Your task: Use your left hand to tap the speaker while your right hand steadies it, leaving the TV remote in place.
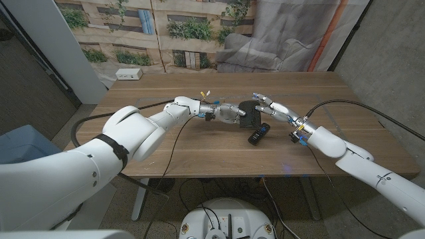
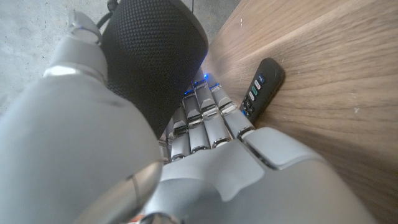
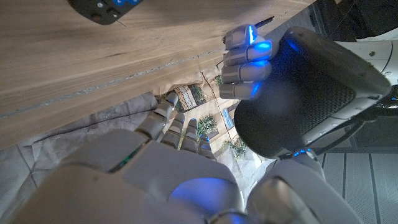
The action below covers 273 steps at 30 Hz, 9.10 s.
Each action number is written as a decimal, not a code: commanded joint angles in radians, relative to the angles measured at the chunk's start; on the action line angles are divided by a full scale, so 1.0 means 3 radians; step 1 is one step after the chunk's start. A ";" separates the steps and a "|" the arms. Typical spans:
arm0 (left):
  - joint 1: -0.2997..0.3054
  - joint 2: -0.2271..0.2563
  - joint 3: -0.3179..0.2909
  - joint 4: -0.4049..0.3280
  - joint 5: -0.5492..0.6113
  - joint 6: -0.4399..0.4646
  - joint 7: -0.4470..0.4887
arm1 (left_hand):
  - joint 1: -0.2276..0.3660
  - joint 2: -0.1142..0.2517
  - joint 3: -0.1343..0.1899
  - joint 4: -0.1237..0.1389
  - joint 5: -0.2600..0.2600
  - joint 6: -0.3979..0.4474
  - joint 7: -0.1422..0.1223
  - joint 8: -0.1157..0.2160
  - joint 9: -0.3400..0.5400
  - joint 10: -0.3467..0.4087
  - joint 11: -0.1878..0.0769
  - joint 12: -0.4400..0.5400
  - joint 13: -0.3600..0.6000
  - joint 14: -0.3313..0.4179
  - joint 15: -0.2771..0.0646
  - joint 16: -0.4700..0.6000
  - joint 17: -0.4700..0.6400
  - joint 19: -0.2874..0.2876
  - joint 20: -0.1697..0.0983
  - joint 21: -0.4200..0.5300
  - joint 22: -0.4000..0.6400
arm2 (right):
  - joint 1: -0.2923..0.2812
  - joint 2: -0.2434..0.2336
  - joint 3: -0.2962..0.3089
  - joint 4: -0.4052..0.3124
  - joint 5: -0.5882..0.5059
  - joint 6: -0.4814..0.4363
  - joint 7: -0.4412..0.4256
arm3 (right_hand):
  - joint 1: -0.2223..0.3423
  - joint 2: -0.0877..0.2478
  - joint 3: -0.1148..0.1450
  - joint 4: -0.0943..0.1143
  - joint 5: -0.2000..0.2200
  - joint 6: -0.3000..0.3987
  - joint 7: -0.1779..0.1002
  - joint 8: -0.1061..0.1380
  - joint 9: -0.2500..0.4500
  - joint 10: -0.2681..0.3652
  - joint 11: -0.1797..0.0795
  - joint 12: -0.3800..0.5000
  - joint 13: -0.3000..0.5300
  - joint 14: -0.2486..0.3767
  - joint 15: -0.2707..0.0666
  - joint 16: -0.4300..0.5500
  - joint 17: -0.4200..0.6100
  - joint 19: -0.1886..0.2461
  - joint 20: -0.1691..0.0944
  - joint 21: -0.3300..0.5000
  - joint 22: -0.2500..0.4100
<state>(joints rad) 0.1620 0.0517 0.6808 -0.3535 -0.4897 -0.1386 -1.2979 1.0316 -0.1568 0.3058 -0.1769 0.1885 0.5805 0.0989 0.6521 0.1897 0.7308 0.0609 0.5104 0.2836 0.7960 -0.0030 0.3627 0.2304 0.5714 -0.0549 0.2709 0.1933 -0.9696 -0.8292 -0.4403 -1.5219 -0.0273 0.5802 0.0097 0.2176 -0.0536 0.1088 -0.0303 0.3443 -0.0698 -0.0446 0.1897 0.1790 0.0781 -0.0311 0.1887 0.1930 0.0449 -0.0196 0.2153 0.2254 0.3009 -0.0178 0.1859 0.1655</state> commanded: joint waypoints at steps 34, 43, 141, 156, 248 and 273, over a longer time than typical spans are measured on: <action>-0.0031 -0.0073 0.0042 0.0001 0.0032 -0.0024 0.0076 | 0.0451 0.0704 0.0091 0.0002 0.0017 0.0731 -0.0534 0.1104 -0.0034 0.1195 -0.0876 -0.0017 0.0670 0.0409 -0.0785 -0.0013 0.0016 0.0037 -0.0323 0.0046 0.0011 | 0.0174 0.0091 -0.0129 0.0340 0.0035 0.0221 0.0118 | -0.0033 0.0000 -0.0049 0.0000 0.0051 0.0006 -0.0066 0.0038 0.0006 0.0012 -0.0022 0.0014 0.0006 0.0010 -0.0045 0.0018 0.0025 0.0027 -0.0021 0.0002 0.0003; -0.0035 -0.0074 0.0039 0.0002 0.0027 -0.0006 0.0097 | 0.0458 0.0698 0.0094 0.0000 0.0017 0.0734 -0.0536 0.1099 -0.0038 0.1199 -0.0875 -0.0022 0.0672 0.0419 -0.0783 -0.0015 0.0018 0.0036 -0.0324 0.0048 0.0012 | 0.0097 0.0006 -0.0050 0.0210 0.0072 0.0147 0.0091 | -0.0035 0.0000 -0.0057 0.0001 0.0058 0.0011 -0.0063 0.0040 0.0006 0.0016 -0.0023 0.0015 0.0006 0.0016 -0.0042 0.0021 0.0026 0.0037 -0.0020 0.0005 0.0003; 0.0632 0.1653 0.0377 -0.3364 0.1210 0.0406 0.2632 | 0.0497 0.0716 0.0086 0.0019 0.0013 0.1048 -0.0597 0.0904 -0.0031 0.1327 -0.0879 -0.0224 0.0646 0.0396 -0.0796 -0.0072 0.0072 0.0016 -0.0352 0.0139 0.0006 | 0.0730 0.0797 -0.0031 0.1069 0.0723 -0.0150 -0.0393 | -0.0053 0.0127 -0.0083 0.0036 0.0116 0.0137 -0.0008 0.0061 0.0005 0.0123 0.0019 0.0030 0.0004 0.0070 -0.0057 0.0039 0.0038 0.0105 -0.0035 0.0006 0.0003; 0.0766 0.1759 0.0438 -0.3662 0.1590 0.0628 0.3038 | 0.0507 0.0718 0.0079 0.0023 0.0011 0.1067 -0.0604 0.0877 -0.0030 0.1350 -0.0877 -0.0245 0.0651 0.0394 -0.0796 -0.0087 0.0067 0.0015 -0.0360 0.0143 0.0005 | 0.0611 0.0846 0.0070 0.0874 0.1323 -0.0463 -0.0181 | -0.0133 0.0158 -0.0120 0.0084 0.0113 0.0146 0.0107 0.0046 0.0003 0.0090 0.0049 0.0011 -0.0001 -0.0020 -0.0043 0.0006 0.0043 -0.0070 -0.0060 -0.0047 0.0002; 0.1708 0.1939 0.0318 -0.4469 0.2275 0.1457 0.4423 | -0.0015 0.0579 -0.0216 0.0065 0.0028 0.0309 -0.0847 -0.0179 -0.0055 0.0203 -0.0822 -0.1056 0.0579 -0.0819 -0.0570 -0.0564 -0.0083 -0.0686 0.0005 -0.0237 -0.0044 | 0.0338 0.0940 0.0146 0.0616 0.1745 -0.0879 -0.0318 | -0.0313 0.0302 -0.0199 0.0210 0.0121 0.0075 0.0237 0.0011 -0.0001 0.0044 0.0090 -0.0003 -0.0019 0.0034 0.0012 -0.0008 -0.0005 -0.0231 -0.0083 0.0005 0.0000; 0.1642 0.2066 0.0292 -0.4564 0.2047 0.1549 0.4106 | -0.0352 0.0418 -0.0355 0.0106 -0.0025 -0.0722 -0.0673 -0.1088 -0.0028 -0.1106 -0.0412 -0.1107 0.0027 -0.1896 -0.0168 -0.0642 -0.0182 -0.1248 0.0095 -0.0301 -0.0064 | 0.0294 0.0944 0.0123 0.0546 0.1737 -0.0906 -0.0334 | -0.0295 0.0305 -0.0203 0.0199 0.0122 0.0063 0.0221 0.0009 -0.0001 0.0040 0.0092 -0.0002 -0.0018 0.0035 0.0024 -0.0012 -0.0014 -0.0212 -0.0061 0.0006 0.0000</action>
<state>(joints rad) 0.6686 0.6573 0.7704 -1.7152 0.1534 0.3179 -0.0236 0.9533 -0.0184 0.2058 -0.1465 0.1847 0.3797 -0.1027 0.3419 0.1794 0.4180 -0.0705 0.1762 0.2994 0.2485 -0.0398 0.1770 0.1766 0.2109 -0.0287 0.1812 0.1716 -0.8709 -0.5450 -0.4009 -1.3443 0.4964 0.3154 -0.0826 0.1282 0.0385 0.0456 0.0305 0.3787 -0.0504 0.0287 0.1907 0.1770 0.0911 -0.0001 0.1886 0.1863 0.0560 -0.0128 0.2164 0.2182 0.2277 -0.0338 0.1781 0.1635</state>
